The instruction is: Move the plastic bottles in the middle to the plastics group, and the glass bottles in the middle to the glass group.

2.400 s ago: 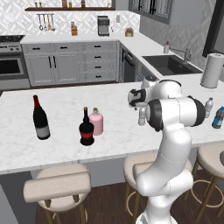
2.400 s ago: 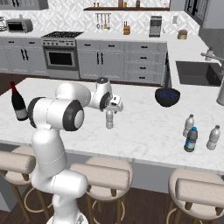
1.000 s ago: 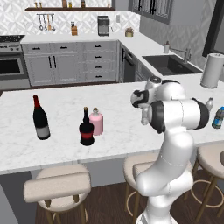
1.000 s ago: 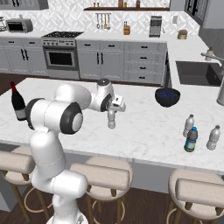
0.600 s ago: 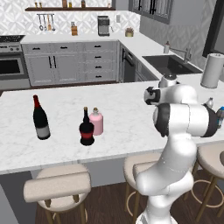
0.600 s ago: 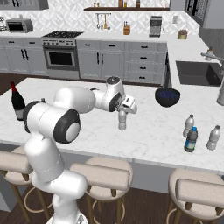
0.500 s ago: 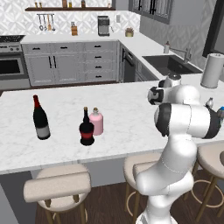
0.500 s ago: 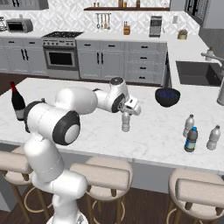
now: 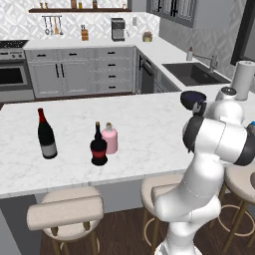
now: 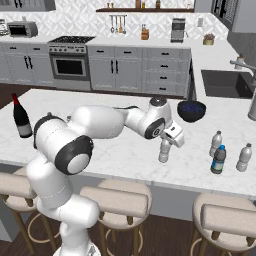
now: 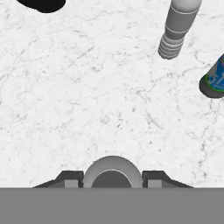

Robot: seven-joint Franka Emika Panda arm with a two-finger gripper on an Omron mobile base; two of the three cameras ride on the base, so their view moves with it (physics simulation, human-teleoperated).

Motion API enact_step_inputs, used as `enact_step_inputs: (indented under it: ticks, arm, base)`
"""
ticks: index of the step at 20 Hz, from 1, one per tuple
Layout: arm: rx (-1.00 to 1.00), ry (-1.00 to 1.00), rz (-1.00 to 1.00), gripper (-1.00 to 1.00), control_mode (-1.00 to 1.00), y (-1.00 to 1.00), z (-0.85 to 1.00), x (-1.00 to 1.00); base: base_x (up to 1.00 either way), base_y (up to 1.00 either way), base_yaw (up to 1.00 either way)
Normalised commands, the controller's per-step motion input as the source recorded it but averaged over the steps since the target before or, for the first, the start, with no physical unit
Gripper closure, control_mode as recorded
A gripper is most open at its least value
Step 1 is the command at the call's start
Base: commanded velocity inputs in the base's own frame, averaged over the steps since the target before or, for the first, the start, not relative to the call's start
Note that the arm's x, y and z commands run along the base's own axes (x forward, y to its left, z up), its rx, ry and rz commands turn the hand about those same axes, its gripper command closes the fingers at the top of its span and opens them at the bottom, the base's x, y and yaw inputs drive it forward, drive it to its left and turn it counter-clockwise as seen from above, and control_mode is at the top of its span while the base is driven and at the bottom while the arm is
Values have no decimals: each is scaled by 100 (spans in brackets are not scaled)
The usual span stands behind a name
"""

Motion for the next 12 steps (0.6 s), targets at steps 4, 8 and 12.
enact_step_inputs:
  ticks: [4, 8, 12]
  arm:
    - [7, -1, -23, 100, -100, -100, 1, -40]
    - [1, 0, -18, 100, -100, -62, 2, -9]
    - [-6, 0, -18, 100, -100, -9, -1, 26]
  base:
    - [0, 0, 0]
    - [0, 0, 0]
    - [0, 0, 0]
